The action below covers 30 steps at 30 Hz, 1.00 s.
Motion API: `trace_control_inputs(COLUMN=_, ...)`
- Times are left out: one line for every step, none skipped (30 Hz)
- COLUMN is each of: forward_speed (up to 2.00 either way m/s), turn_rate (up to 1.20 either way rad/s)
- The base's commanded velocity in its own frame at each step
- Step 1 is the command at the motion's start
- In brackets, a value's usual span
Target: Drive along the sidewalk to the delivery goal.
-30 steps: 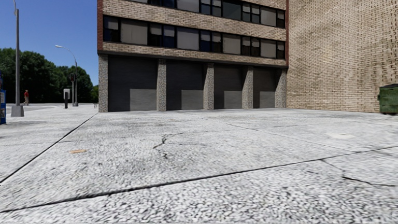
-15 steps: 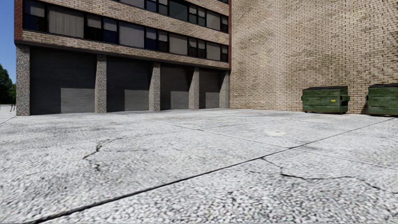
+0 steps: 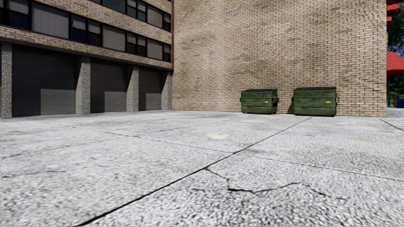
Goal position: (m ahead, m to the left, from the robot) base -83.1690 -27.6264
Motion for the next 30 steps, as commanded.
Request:
trace_control_inputs(forward_speed=1.39, turn_rate=-0.74)
trace_control_inputs(forward_speed=1.62, turn_rate=-0.84)
trace_control_inputs(forward_speed=1.73, turn_rate=-0.87)
trace_control_inputs(forward_speed=1.76, turn_rate=-0.88)
trace_control_inputs(forward_speed=1.76, turn_rate=-0.88)
trace_control_inputs(forward_speed=1.77, turn_rate=-0.88)
trace_control_inputs(forward_speed=1.78, turn_rate=-0.88)
trace_control_inputs(forward_speed=1.78, turn_rate=-0.88)
trace_control_inputs(forward_speed=1.78, turn_rate=-0.88)
trace_control_inputs(forward_speed=1.78, turn_rate=-0.88)
trace_control_inputs(forward_speed=1.78, turn_rate=-0.88)
trace_control_inputs(forward_speed=1.78, turn_rate=-0.88)
trace_control_inputs(forward_speed=1.78, turn_rate=-0.88)
trace_control_inputs(forward_speed=1.78, turn_rate=-0.88)
trace_control_inputs(forward_speed=1.78, turn_rate=-0.88)
trace_control_inputs(forward_speed=1.78, turn_rate=-0.88)
trace_control_inputs(forward_speed=1.78, turn_rate=-0.88)
trace_control_inputs(forward_speed=1.78, turn_rate=-0.88)
trace_control_inputs(forward_speed=1.78, turn_rate=-0.88)
trace_control_inputs(forward_speed=1.78, turn_rate=-0.88)
trace_control_inputs(forward_speed=1.78, turn_rate=-0.88)
trace_control_inputs(forward_speed=1.78, turn_rate=-0.88)
trace_control_inputs(forward_speed=1.78, turn_rate=-0.88)
trace_control_inputs(forward_speed=1.78, turn_rate=-0.88)
trace_control_inputs(forward_speed=1.79, turn_rate=-0.88)
trace_control_inputs(forward_speed=1.79, turn_rate=-0.88)
trace_control_inputs(forward_speed=1.8, turn_rate=-0.88)
trace_control_inputs(forward_speed=1.8, turn_rate=-0.88)
trace_control_inputs(forward_speed=1.8, turn_rate=-0.88)
trace_control_inputs(forward_speed=1.8, turn_rate=-0.88)
